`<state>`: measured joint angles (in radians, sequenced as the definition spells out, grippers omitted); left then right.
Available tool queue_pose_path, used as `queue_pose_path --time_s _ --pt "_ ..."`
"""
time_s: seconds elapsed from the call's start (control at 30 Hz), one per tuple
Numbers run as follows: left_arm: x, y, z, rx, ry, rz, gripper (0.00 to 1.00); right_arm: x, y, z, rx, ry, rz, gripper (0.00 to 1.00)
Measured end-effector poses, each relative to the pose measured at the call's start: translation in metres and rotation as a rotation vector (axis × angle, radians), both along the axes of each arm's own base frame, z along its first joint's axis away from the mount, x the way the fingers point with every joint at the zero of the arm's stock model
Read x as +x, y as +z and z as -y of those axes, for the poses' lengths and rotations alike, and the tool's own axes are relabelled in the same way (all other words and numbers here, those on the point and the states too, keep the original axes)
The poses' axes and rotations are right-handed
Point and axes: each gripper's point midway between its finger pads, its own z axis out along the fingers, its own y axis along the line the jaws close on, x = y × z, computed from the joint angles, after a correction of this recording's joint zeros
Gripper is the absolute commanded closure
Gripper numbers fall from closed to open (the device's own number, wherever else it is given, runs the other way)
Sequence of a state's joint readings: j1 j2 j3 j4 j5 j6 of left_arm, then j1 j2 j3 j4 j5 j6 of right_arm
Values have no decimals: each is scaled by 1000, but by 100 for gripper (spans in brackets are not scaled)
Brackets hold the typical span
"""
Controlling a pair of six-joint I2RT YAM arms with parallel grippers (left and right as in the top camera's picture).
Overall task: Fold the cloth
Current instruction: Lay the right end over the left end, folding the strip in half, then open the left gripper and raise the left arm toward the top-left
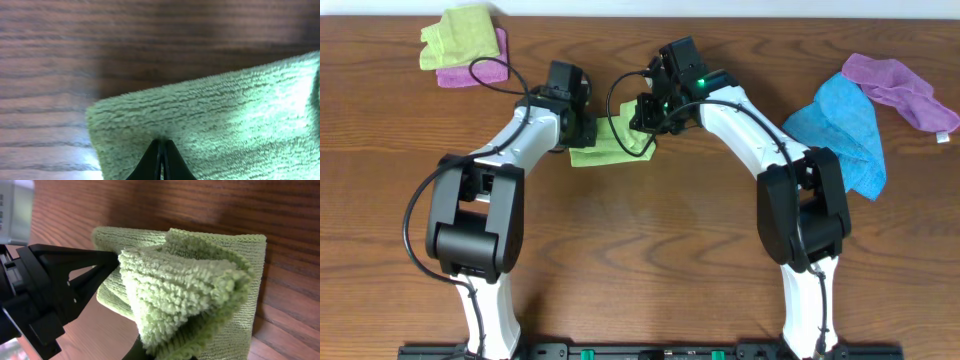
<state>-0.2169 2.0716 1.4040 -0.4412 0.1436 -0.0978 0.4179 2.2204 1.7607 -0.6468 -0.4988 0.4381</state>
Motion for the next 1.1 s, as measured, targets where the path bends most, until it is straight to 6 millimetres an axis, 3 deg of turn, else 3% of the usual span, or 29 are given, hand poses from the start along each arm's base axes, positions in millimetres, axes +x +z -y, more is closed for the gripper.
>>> queue_pose_path --time_s 0.3,0.6,0.8,1.1 --pt "10 14 -2 -66 17 5 94 2 0 -4 -2 -41 -8 98" --pt "27 57 -24 -88 66 45 94 -6 6 -34 21 14 40 98" --pt "26 85 -57 -116 130 74 94 -10 7 -44 25 33 51 99" --pt "25 101 -136 -148 290 101 94 -13 11 -61 26 53 100 99"
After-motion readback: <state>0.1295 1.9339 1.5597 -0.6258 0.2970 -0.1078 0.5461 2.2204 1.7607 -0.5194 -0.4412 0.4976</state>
